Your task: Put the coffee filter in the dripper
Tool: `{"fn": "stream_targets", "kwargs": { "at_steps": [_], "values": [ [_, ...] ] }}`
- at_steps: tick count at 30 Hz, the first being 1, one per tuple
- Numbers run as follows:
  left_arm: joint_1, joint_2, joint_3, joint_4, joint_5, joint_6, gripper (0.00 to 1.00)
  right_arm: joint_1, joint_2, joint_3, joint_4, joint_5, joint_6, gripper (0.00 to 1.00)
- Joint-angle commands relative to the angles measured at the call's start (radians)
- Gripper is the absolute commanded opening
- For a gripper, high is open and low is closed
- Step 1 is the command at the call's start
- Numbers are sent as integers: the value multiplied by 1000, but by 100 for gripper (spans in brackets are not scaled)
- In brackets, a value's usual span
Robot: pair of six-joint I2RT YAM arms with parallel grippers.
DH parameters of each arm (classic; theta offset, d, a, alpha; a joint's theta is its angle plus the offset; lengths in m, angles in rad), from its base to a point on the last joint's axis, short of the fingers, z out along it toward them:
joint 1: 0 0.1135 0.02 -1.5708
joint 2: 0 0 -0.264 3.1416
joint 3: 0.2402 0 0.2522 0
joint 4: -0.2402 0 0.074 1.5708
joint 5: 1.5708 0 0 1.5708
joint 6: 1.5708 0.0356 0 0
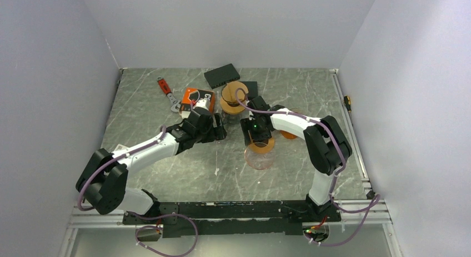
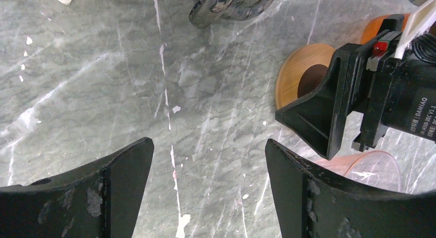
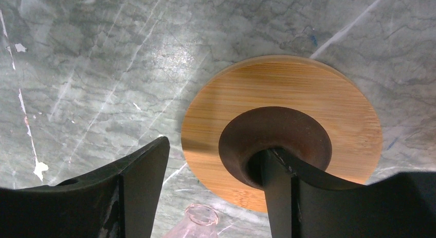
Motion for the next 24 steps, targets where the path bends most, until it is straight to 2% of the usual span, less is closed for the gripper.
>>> {"fn": "stream_targets", "kwargs": {
  "at_steps": [1,11,18,21,24],
  "values": [
    [1,-70,27,-11,-39,15,86,-2,34,14,47,-3,0,66],
    [7,-104,24,-25,-60,24,87,-3,-120,-12,41,21,14,55],
    [11,-120,30,-38,-74,29,87,-3,-172,-9,29,27,24,40],
    [16,-135,26,-42,-76,30,87,-3,-189,-14,26,32,27,29],
    [21,-147,22,-45,-76,31,87,-4,-185,-17,29,39,24,30]
  ]
}}
